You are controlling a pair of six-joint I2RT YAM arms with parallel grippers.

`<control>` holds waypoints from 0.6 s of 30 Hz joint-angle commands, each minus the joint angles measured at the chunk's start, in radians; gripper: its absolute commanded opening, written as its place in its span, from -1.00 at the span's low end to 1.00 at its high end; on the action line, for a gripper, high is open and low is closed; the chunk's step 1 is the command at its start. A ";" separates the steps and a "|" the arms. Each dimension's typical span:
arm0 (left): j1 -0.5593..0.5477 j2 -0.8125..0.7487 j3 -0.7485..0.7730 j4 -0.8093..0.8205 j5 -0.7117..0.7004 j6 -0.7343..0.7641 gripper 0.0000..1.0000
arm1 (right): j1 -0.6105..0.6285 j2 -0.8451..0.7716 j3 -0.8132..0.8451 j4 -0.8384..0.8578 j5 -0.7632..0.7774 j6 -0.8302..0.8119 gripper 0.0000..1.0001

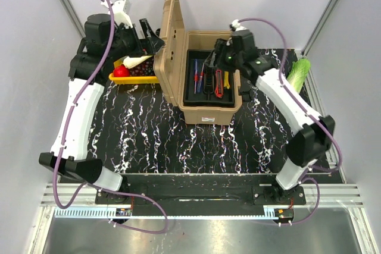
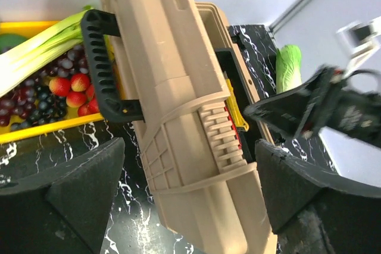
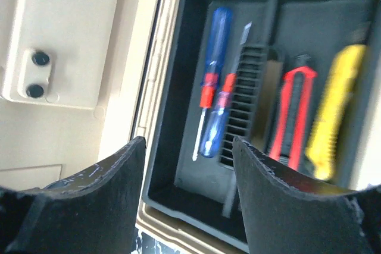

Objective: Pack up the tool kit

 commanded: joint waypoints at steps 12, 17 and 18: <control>-0.138 0.129 0.121 0.081 0.185 0.074 0.35 | -0.234 -0.257 -0.294 0.019 0.096 0.051 0.30; -0.184 0.167 0.144 0.104 0.204 0.056 0.34 | -0.261 -0.290 -0.360 0.039 0.113 0.106 0.31; -0.192 0.176 0.154 0.102 0.204 0.050 0.34 | -0.268 -0.297 -0.370 0.045 0.113 0.114 0.31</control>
